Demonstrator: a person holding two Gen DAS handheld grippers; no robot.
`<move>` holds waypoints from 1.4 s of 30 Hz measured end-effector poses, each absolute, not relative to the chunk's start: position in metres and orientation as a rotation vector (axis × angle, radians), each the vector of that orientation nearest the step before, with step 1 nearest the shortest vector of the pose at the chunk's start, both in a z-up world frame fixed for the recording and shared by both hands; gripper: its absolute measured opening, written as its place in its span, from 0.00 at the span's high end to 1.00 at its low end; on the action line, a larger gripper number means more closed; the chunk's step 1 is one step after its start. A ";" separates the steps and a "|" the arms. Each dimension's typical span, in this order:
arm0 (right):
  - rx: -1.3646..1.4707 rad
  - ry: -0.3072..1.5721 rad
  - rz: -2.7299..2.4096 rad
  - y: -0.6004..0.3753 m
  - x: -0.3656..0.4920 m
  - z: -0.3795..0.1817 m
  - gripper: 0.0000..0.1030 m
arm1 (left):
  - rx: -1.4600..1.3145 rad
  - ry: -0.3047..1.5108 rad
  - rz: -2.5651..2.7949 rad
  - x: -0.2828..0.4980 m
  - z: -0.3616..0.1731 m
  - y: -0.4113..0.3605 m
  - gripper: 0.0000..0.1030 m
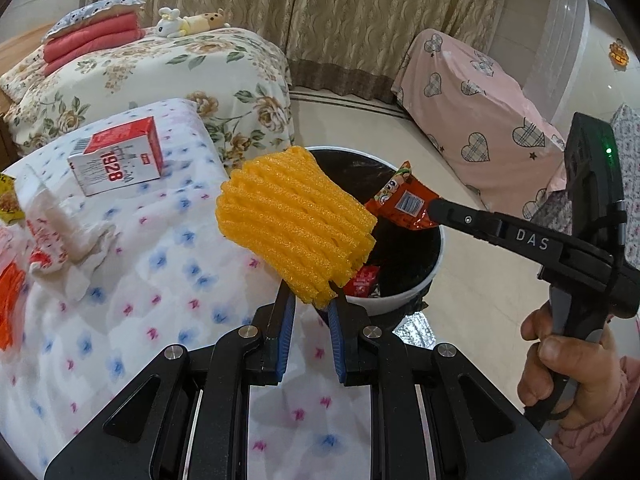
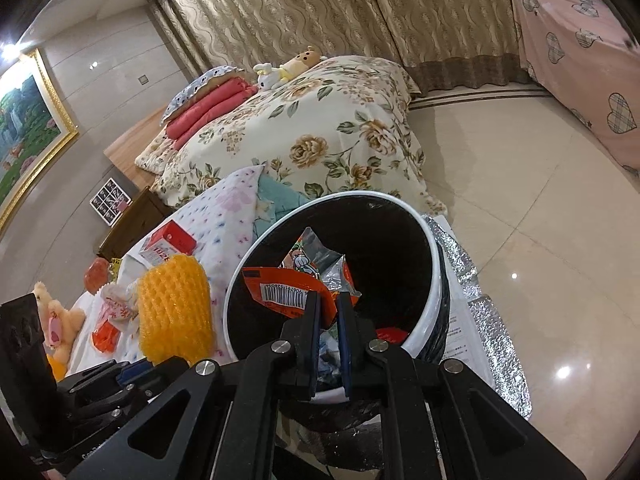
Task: Collect trash
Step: 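Carry the orange foam net and orange wrapper over the trash bin with both tools, then open both tools to drop the foam net and wrapper into the bin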
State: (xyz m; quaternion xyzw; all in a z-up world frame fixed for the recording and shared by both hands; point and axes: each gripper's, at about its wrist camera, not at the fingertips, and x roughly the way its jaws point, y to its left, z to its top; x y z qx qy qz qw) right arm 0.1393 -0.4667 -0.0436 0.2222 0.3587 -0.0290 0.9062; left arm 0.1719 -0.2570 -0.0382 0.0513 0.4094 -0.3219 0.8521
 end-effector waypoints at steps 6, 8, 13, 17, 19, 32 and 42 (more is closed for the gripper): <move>0.452 0.734 -0.065 -0.470 0.142 -0.040 0.92 | 0.110 0.871 -0.685 0.179 -0.038 -0.266 0.85; 0.452 0.733 -0.067 -0.471 0.143 -0.039 0.92 | 0.114 0.871 -0.687 0.181 -0.038 -0.268 0.85; 0.454 0.738 -0.074 -0.473 0.145 -0.040 0.92 | 0.126 0.879 -0.690 0.184 -0.039 -0.275 0.85; 0.460 0.747 -0.080 -0.477 0.147 -0.043 0.92 | 0.126 0.888 -0.685 0.187 -0.040 -0.278 0.85; 0.461 0.749 -0.083 -0.478 0.147 -0.044 0.92 | 0.124 0.890 -0.683 0.189 -0.040 -0.279 0.85; 0.507 0.767 -0.090 -0.488 0.151 -0.049 0.66 | 0.119 0.898 -0.658 0.194 -0.041 -0.279 0.53; 0.536 0.732 -0.064 -0.475 0.141 -0.045 0.26 | 0.061 0.857 -0.614 0.175 -0.037 -0.245 0.48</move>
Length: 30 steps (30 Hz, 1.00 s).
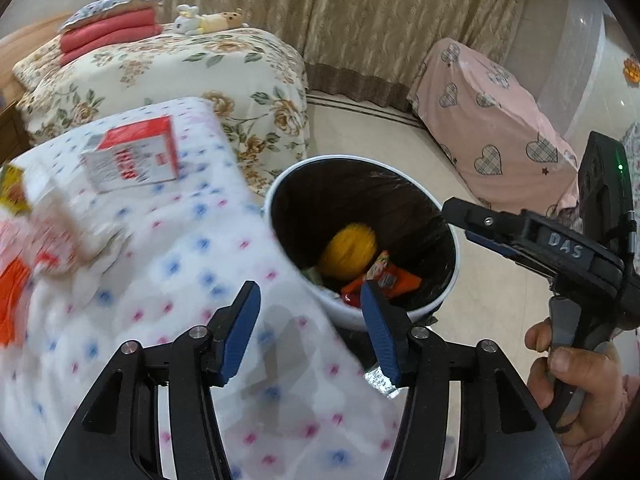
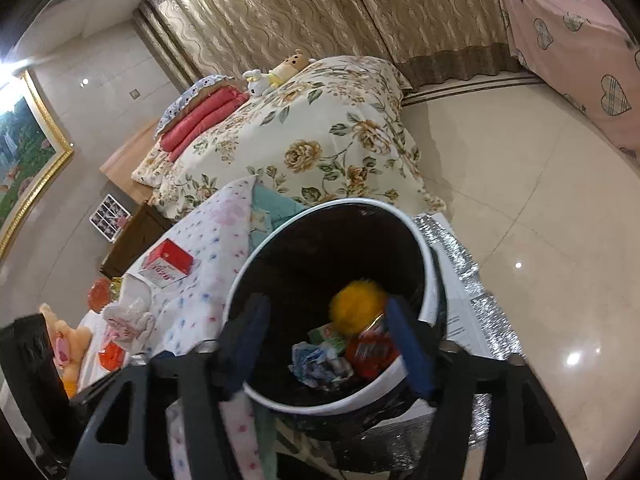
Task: Collect trash
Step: 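Open both tools to drop the foam net and wrapper into the bin, then grasp the orange-white plastic bag with the left tool while the right tool grasps the crumpled tissue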
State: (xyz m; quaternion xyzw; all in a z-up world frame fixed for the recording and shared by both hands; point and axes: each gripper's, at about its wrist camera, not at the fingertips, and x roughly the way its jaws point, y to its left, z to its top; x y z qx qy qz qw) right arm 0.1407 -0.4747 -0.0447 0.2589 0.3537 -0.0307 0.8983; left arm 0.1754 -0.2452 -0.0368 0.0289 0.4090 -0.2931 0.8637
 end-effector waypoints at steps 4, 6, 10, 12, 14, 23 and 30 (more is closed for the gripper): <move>0.530 0.743 -0.032 -0.457 0.139 -0.045 0.24 | 0.037 0.854 -0.582 0.167 -0.039 -0.223 0.48; 0.520 0.747 -0.013 -0.448 0.139 -0.044 0.24 | 0.025 0.853 -0.567 0.162 -0.040 -0.212 0.48; 0.507 0.753 0.017 -0.431 0.139 -0.042 0.24 | 0.007 0.846 -0.524 0.157 -0.042 -0.189 0.47; 0.501 0.757 0.033 -0.423 0.141 -0.040 0.24 | -0.009 0.847 -0.510 0.155 -0.042 -0.179 0.47; 0.495 0.762 0.052 -0.414 0.142 -0.040 0.24 | -0.025 0.847 -0.486 0.154 -0.044 -0.165 0.46; 0.462 0.789 0.123 -0.374 0.149 -0.040 0.21 | -0.093 0.853 -0.390 0.150 -0.050 -0.117 0.44; 0.431 0.812 0.177 -0.344 0.153 -0.043 0.21 | -0.138 0.843 -0.324 0.147 -0.051 -0.082 0.42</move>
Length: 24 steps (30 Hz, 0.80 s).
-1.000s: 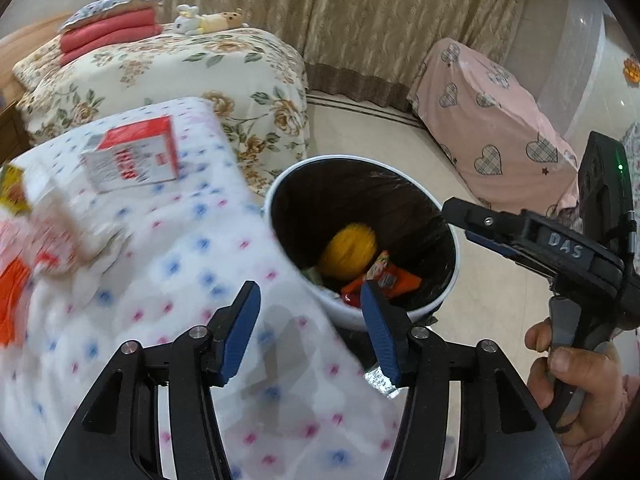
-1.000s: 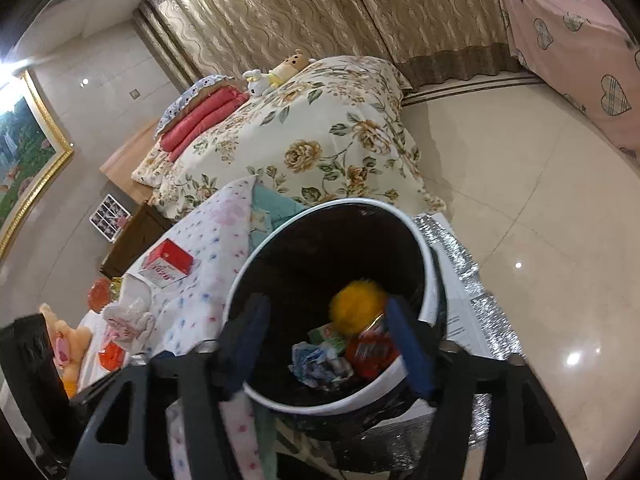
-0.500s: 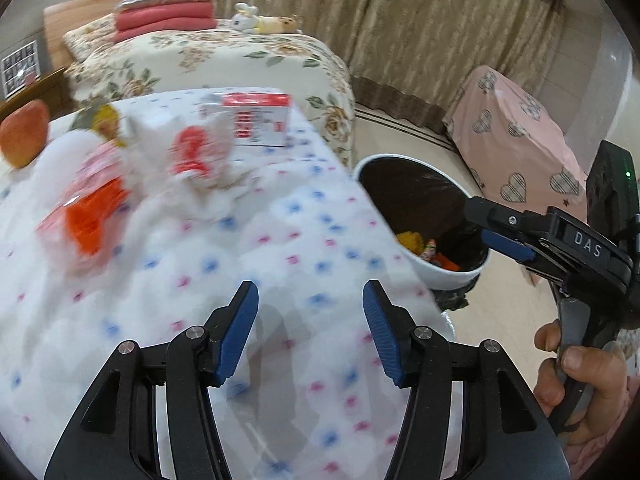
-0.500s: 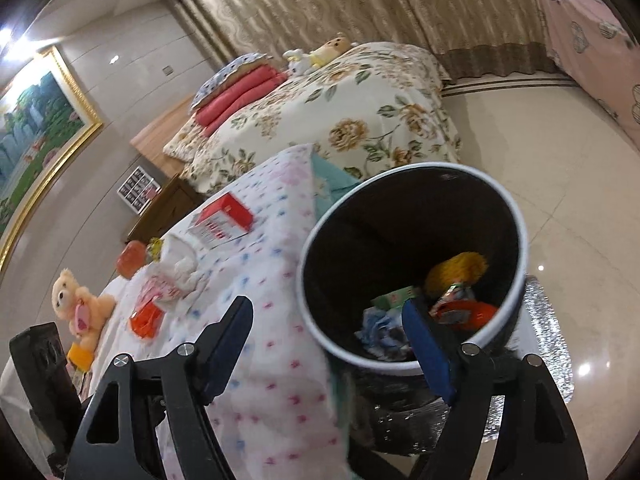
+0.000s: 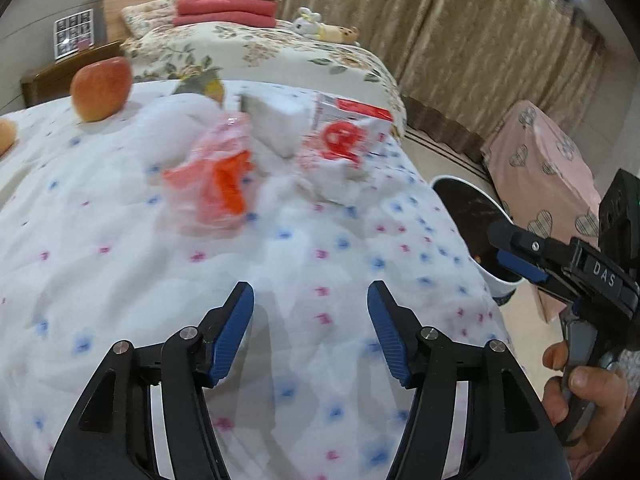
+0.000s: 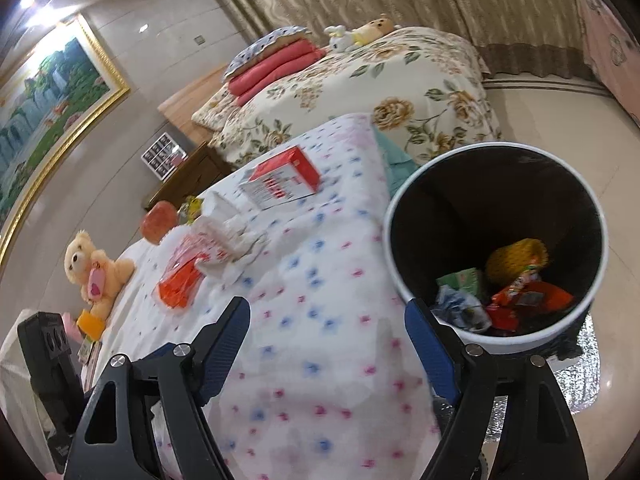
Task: Collect trash
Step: 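Grasp the orange-white plastic bag with the left tool while the right tool grasps the crumpled tissue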
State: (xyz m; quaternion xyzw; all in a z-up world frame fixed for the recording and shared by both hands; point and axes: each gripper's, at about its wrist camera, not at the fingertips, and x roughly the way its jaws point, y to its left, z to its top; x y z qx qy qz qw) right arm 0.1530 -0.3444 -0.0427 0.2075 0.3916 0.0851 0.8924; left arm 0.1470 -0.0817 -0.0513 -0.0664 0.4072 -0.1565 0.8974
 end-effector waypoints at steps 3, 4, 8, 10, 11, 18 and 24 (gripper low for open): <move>0.422 0.819 0.196 -0.334 0.156 -0.043 0.21 | -0.151 0.841 -0.298 0.148 -0.052 -0.067 0.42; 0.417 0.821 0.204 -0.329 0.158 -0.042 0.21 | -0.156 0.841 -0.290 0.149 -0.052 -0.063 0.42; 0.406 0.826 0.230 -0.315 0.164 -0.043 0.21 | -0.175 0.842 -0.261 0.154 -0.052 -0.049 0.41; 0.397 0.830 0.244 -0.308 0.168 -0.043 0.21 | -0.187 0.840 -0.244 0.157 -0.052 -0.040 0.40; 0.395 0.832 0.249 -0.304 0.169 -0.043 0.21 | -0.193 0.841 -0.241 0.159 -0.051 -0.037 0.38; 0.379 0.843 0.288 -0.285 0.184 -0.044 0.21 | -0.207 0.827 -0.220 0.176 -0.046 -0.025 0.33; 0.381 0.846 0.319 -0.274 0.198 -0.045 0.21 | -0.197 0.821 -0.222 0.191 -0.042 -0.020 0.31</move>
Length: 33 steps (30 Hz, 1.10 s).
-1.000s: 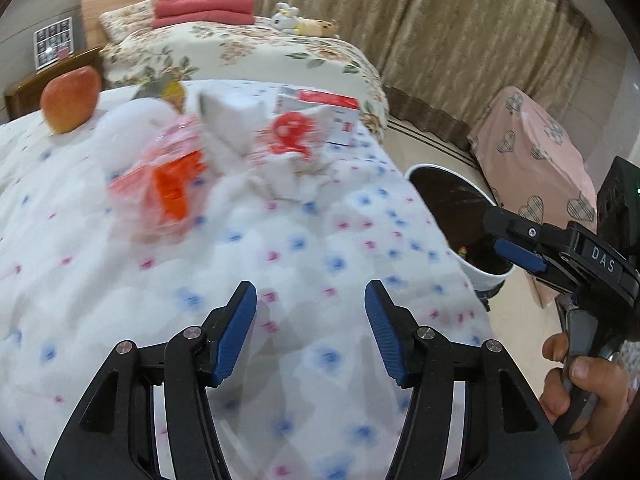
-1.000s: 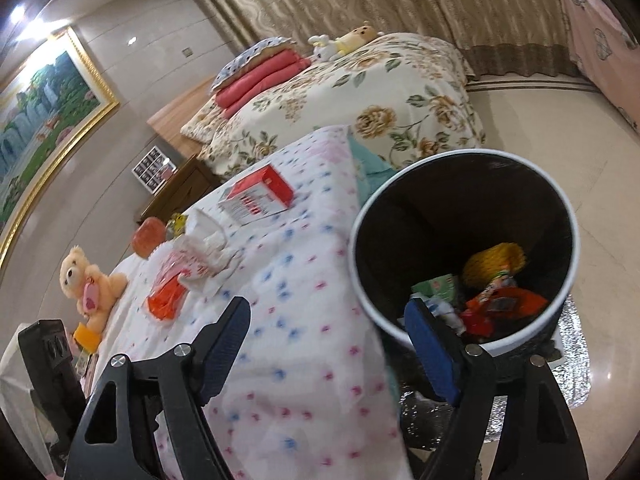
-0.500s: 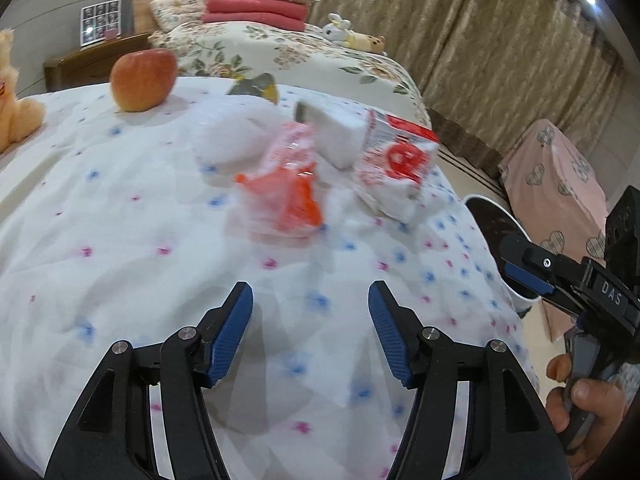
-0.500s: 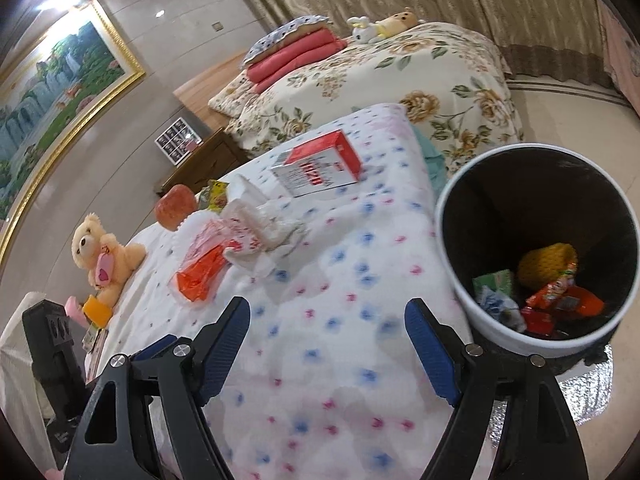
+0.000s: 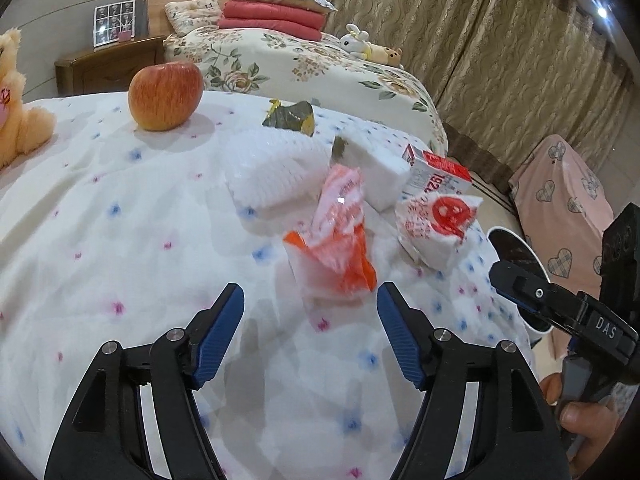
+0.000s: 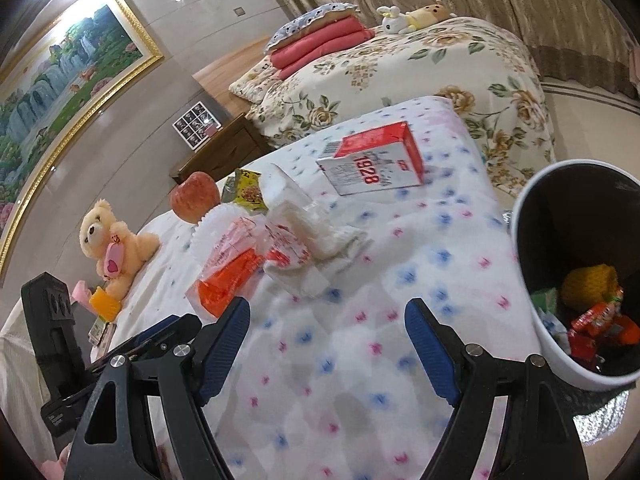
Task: Collect trash
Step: 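Grasp the orange-white plastic bag with the left tool while the right tool grasps the crumpled tissue, then carry the plastic bag and tissue over the trash bin with both tools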
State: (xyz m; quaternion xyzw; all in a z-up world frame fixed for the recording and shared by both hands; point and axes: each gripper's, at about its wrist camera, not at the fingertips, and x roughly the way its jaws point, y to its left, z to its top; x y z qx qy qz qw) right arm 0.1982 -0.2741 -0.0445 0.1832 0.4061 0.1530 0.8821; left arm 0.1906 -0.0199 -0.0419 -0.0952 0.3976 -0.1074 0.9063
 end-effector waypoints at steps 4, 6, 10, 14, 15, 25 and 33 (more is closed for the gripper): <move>0.386 0.844 0.329 -0.268 0.211 -0.045 0.21 | -0.193 0.825 -0.241 0.200 -0.041 -0.021 0.30; 0.394 0.848 0.330 -0.267 0.218 -0.047 0.21 | -0.187 0.827 -0.250 0.204 -0.041 -0.025 0.29; 0.397 0.850 0.326 -0.264 0.232 -0.051 0.21 | -0.165 0.841 -0.244 0.213 -0.048 -0.031 0.29; 0.418 0.879 0.336 -0.263 0.242 -0.060 0.30 | -0.164 0.877 -0.244 0.222 -0.054 -0.034 0.30; 0.417 0.885 0.337 -0.263 0.243 -0.062 0.45 | -0.165 0.887 -0.250 0.224 -0.056 -0.035 0.37; 0.427 0.859 0.355 -0.270 0.228 -0.059 0.74 | -0.141 0.864 -0.305 0.215 -0.052 -0.043 0.68; 0.440 0.828 0.320 -0.291 0.206 -0.050 0.74 | -0.172 0.853 -0.344 0.197 -0.047 -0.056 0.69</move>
